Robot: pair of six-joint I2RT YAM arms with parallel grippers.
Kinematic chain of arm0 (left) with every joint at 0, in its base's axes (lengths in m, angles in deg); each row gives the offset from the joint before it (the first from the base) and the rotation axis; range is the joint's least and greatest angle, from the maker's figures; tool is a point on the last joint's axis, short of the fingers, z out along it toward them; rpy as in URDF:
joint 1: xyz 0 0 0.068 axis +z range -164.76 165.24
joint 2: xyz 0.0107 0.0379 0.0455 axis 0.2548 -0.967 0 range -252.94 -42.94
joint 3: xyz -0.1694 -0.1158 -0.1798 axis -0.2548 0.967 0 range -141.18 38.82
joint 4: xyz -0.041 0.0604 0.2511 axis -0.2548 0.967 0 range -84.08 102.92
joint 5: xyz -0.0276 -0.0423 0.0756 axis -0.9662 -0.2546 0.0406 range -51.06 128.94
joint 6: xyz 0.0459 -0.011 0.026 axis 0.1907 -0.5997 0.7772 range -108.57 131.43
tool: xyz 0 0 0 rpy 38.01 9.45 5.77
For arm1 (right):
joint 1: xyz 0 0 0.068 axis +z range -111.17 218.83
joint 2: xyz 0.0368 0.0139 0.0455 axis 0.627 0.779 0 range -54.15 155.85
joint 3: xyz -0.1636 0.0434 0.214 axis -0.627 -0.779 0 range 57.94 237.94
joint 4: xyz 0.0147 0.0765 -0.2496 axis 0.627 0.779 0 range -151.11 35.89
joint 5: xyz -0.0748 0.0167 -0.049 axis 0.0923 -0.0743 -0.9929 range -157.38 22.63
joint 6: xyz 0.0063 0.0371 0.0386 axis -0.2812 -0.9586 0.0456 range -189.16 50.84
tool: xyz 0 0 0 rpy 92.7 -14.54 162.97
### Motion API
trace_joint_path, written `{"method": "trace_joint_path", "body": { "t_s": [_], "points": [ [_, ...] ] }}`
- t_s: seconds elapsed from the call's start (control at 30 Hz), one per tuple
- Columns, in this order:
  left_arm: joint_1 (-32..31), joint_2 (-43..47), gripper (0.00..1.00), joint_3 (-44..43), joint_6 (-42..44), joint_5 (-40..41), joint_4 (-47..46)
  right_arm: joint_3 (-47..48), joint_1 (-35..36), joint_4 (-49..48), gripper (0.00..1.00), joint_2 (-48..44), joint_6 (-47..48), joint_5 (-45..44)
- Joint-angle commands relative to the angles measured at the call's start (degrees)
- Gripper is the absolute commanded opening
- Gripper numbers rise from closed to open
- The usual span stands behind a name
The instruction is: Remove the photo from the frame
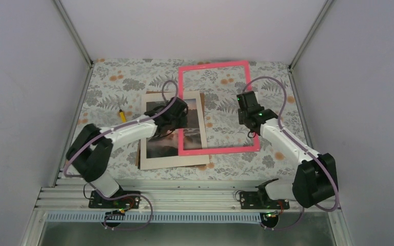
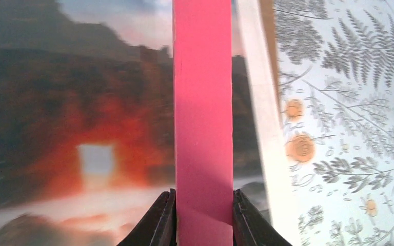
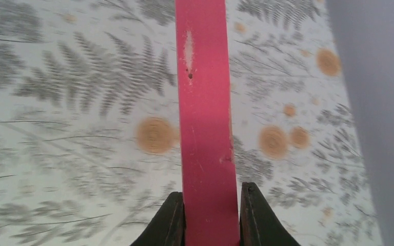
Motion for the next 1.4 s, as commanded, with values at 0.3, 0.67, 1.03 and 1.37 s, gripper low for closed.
{"method": "trace_joint_path", "body": {
  "t_s": [0.3,0.67,1.03,1.37],
  "points": [
    [-11.6,-14.8,0.02,-15.6,-3.9,-11.6,-13.4,-7.1,-14.1,-20.8,0.04,1.3,-4.3,-11.7],
    [-15.0,-23.8,0.02,-24.6,-5.7,-12.8,-13.6,-7.3,-24.6,-30.6,0.04,12.0,0.5,-7.1],
    [-15.2,-32.0,0.05,-31.6,-5.6,-15.2,-10.7,-3.6,-28.6,-30.6,0.04,22.4,3.6,-2.3],
    [-15.2,-32.4,0.30,-28.4,-7.9,-18.4,-13.0,-1.2,-29.0,-28.0,0.11,27.9,4.1,-2.8]
  ]
}}
